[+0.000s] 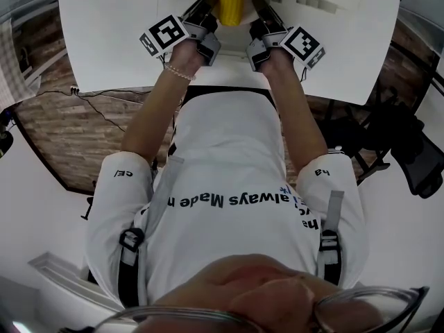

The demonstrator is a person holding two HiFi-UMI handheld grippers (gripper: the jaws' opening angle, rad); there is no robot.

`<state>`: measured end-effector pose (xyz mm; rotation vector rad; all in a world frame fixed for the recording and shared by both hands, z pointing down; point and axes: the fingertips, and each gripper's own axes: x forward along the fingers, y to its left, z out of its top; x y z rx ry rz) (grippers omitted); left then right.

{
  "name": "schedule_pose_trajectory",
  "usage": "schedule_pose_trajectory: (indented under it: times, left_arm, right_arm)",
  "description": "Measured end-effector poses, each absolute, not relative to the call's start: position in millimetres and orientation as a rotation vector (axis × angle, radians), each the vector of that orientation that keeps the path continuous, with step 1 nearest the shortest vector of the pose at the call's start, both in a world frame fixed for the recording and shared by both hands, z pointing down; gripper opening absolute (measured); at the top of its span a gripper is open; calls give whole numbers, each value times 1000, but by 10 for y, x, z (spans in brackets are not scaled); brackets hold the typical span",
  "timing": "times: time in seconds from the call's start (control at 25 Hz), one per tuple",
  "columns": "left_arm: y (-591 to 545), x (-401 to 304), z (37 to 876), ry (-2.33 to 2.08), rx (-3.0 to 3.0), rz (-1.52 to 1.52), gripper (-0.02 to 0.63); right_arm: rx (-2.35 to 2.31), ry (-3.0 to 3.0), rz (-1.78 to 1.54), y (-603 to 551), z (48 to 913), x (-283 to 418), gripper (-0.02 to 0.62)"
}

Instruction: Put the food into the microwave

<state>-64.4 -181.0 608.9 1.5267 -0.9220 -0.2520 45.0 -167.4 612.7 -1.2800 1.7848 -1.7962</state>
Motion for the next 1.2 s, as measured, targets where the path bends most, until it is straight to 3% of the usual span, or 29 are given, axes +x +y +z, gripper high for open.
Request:
schedule_pose_trajectory:
  times: [0.16,0.32,0.6,0.68,0.72,1.2]
  left_arm:
    - [-1843,-651,6106,-934,1512,-262,21]
    - [-1868,-631,6104,-932,1504,-262,21]
    - [-1927,-610,6081,-926,1516,-270,21]
    - [-1945,-601,6083,-930,1519,-270,21]
    - [-1946,-600,6081,-931,1519,-270,21]
    - [-2028,-624,5987,-937,1546,-296,21]
  right_arm:
    - [-1256,1816,-1783,-1686,6094,412,31]
    - [-1233,1797,-1788,-1638,6050,388,86]
    - [-1190,1744,-1855,-1415,6074,263,91]
    - [-1177,1727,-1870,-1355,6088,240,81]
    - [-1170,1723,-1871,-1338,6089,237,40]
    - [-1127,1721,-1826,-1455,6005,249,24]
